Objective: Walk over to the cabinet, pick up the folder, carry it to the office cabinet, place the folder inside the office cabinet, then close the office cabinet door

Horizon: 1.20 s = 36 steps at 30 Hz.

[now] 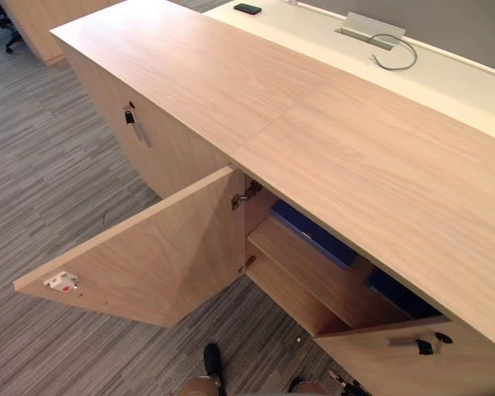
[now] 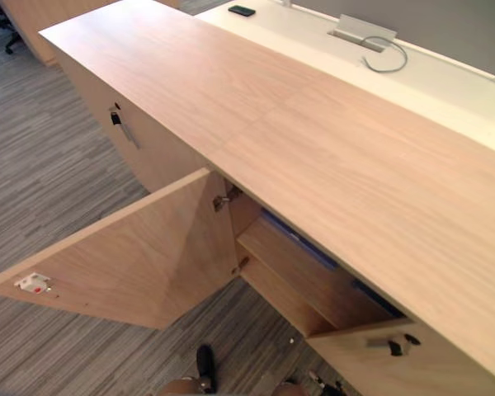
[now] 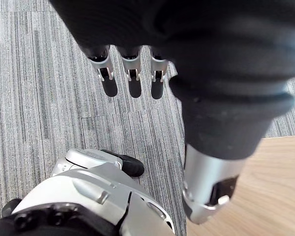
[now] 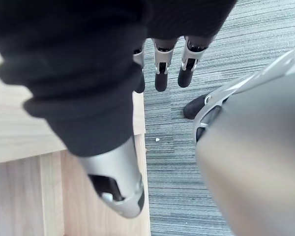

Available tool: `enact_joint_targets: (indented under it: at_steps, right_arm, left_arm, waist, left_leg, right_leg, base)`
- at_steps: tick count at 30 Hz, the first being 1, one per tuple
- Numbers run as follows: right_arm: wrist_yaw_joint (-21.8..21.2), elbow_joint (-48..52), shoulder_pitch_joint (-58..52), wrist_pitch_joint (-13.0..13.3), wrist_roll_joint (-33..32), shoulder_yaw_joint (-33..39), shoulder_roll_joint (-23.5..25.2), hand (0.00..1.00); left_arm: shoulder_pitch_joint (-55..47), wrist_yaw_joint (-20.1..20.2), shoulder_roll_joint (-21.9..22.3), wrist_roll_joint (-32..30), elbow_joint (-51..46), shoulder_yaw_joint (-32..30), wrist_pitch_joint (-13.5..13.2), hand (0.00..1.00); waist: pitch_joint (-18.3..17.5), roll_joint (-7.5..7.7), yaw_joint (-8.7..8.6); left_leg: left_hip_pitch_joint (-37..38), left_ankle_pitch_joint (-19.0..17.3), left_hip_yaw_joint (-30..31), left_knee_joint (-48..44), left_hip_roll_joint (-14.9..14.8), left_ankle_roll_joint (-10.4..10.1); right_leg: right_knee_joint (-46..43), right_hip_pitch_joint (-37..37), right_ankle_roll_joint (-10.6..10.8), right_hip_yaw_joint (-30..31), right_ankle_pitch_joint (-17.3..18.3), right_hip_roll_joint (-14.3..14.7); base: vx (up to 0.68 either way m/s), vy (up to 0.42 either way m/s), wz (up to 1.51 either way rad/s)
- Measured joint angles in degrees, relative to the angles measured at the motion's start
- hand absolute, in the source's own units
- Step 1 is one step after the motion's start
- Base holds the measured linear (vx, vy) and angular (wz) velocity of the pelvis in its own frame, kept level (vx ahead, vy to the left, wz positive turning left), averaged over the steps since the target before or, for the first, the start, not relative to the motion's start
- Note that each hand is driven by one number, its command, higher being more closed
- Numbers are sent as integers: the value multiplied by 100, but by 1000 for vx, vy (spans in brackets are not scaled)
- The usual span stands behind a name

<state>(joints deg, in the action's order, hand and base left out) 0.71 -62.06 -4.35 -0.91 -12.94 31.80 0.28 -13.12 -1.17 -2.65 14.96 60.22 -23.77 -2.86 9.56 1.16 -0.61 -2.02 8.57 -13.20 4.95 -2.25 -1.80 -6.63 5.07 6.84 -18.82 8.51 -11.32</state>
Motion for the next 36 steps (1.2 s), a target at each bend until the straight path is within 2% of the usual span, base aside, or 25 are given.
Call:
enact_joint_targets:
  at_steps: [13, 19, 21, 22, 23, 24, 25, 26, 27, 28, 29, 30, 32, 36]
  right_arm:
    - [-4, -7, 32, 4, 79, -381, -46, 0]
    - [11, -63, 143, -13, 88, -377, -127, 0]
    - [16, -47, 172, -10, 80, -349, -181, 0]
    - [16, -47, 173, -6, 81, -264, -175, 0]
    - [23, -68, 170, 2, 80, -74, -139, 0]
    - [32, -81, 121, -3, 81, 73, -174, 0]
    - [35, -81, 71, -3, 82, 72, -213, 0]
    - [41, -86, -29, -3, 82, 72, -309, 0]
    - [60, -118, -117, -6, 82, 77, -410, 0]
    - [70, -143, -145, -12, 82, 96, -456, 0]
    - [68, -235, -101, -13, 81, 217, -381, 0]
    - [60, -335, -61, -16, 82, 241, -232, 0]
    - [55, -347, -62, -16, 82, 237, -55, 0]
    - [58, -328, -60, 6, 59, 165, -50, 0]
  left_arm:
    - [12, -1, -94, -45, -7, 220, 3, 0]
    - [13, -89, 1, 161, -145, -67, -1, 0]
    - [-65, -103, 81, 243, -148, -233, 2, 0]
    - [-76, -105, 97, 270, -131, -324, 10, 0]
    - [-80, -112, 93, 313, -115, -517, 21, 0]
    - [-123, -120, 104, 349, -103, -708, 35, 0]
    - [-157, -122, 118, 358, -105, -765, 36, 0]
    - [-205, -126, 154, 359, -105, -858, 35, 0]
    - [-196, -127, 223, 358, -118, -944, 30, 0]
    - [-172, -128, 248, 358, -121, -946, 25, 0]
    - [-130, -125, 217, 355, -137, -911, 22, 0]
    - [-110, -121, 114, 325, -156, -896, 16, 0]
    - [-127, -120, -8, 242, -127, -861, 23, 0]
    - [-119, -118, -209, -1, -230, -656, 9, 0]
  waist:
    - [-11, 19, 19]
    - [181, 86, 57]
    - [162, 74, 46]
    - [163, 144, 31]
    - [176, 256, 21]
    - [163, 325, 6]
    - [147, 310, 9]
    - [89, 206, -39]
    - [-3, 37, -58]
    - [-37, -37, -52]
    - [-53, -3, -112]
    - [-21, 70, -90]
    - [-53, 112, -77]
    - [-103, 20, -117]
  left_leg:
    - [-10, 49, 153, -13, 8, -27]
    - [-397, 40, 451, -528, 25, -3]
    - [-405, 31, 436, -420, 25, -90]
    - [-426, -104, 353, -442, 28, -163]
    - [-611, -358, 247, -1060, 17, 25]
    - [-738, -746, 216, -1961, -174, 105]
    - [-756, -901, 216, -2290, -337, 27]
    - [-724, -1038, 325, -2553, -712, -79]
    - [-636, -1028, 696, -2198, -908, -395]
    - [-554, -1075, 881, -1936, -870, -607]
    - [-573, -1093, 933, -1617, -750, -687]
    - [-589, -1047, 921, -1550, -656, -661]
    - [-574, -1012, 906, -1498, -624, -635]
    - [-256, -608, 751, -802, -644, -664]
  right_leg:
    - [-113, -2, -36, -77, 47, -18]
    - [-886, -265, -18, -370, 354, -287]
    - [-1011, -361, -36, -383, 379, -348]
    - [-1015, -395, -44, -416, 370, -423]
    - [-1041, -430, -11, -466, 323, -612]
    - [-1027, -427, 50, -487, 250, -786]
    - [-993, -408, 105, -488, 210, -829]
    - [-906, -394, 216, -520, 128, -847]
    - [-795, -410, 330, -596, 20, -792]
    - [-728, -434, 382, -596, -65, -752]
    - [-440, -421, 326, -635, -275, -761]
    - [-151, -403, 211, -597, -469, -720]
    - [83, -365, 238, -516, -522, -484]
    - [229, -423, 252, -294, -614, -344]
  base:
    - [-33, 4, 4]
    - [-70, -18, 31]
    - [-95, 2, 8]
    - [-79, 28, 13]
    - [4, 30, 11]
    - [66, 42, 9]
    - [123, 111, 11]
    - [124, 171, 25]
    - [161, 289, 29]
    - [141, 334, 45]
    - [75, 360, 31]
    - [-17, 246, 23]
    - [-48, 47, -4]
    - [-79, -14, -15]
